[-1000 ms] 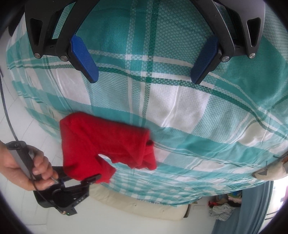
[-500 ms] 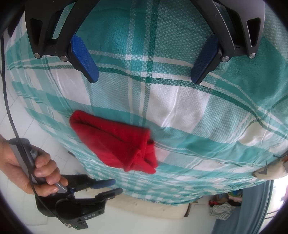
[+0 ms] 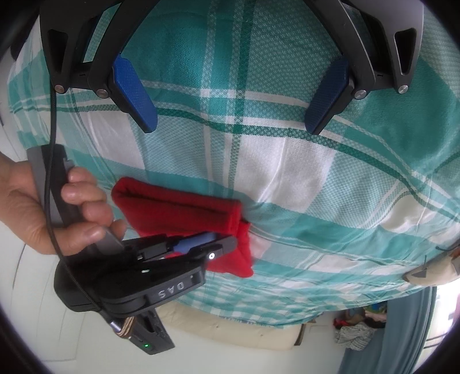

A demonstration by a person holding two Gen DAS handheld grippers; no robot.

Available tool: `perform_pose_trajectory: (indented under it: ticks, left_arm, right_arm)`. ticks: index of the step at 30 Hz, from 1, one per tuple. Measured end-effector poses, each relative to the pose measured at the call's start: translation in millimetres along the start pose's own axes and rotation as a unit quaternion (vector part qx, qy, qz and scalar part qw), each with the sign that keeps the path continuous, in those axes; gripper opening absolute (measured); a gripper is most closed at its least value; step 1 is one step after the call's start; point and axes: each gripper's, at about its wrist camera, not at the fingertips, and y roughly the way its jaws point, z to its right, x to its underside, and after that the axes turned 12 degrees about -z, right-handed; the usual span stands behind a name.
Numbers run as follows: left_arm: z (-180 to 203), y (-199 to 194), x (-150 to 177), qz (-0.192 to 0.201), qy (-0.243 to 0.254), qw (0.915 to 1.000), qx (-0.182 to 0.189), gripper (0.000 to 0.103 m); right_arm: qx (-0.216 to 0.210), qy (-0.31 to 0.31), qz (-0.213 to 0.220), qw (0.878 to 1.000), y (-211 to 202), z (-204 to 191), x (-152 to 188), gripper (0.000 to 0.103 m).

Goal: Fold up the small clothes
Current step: 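Lift the sweater edge and fold it over, then open the right gripper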

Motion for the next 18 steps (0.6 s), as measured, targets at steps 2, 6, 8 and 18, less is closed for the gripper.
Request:
perform_pose_trajectory:
  ticks: [2,6,8,18]
  left_arm:
    - [1.1,1.5,-0.7,-0.003,0.001,1.0000,-0.004,0.102]
    - [3.0,3.3,-1.6,-0.007,0.004,0.9999,-0.012,0.103]
    - [3.2,3.5,-1.7,-0.007,0.004,0.9999,-0.012,0.103]
    - [4.5,4.7,0.2,-0.010,0.009,0.9997,-0.020,0.103]
  right_arm:
    - [-0.018,0.017,0.024,0.999,-28.9,10.5,5.8,0.029]
    - [0.009,0.041,0.054,0.998,-81.1,37.6,34.3,0.029]
    - [0.023,0.048,0.049,0.997,-89.7,49.0,54.3,0.029]
    - [0.025,0.110,0.062,0.992,-59.5,79.7,128.8,0.029]
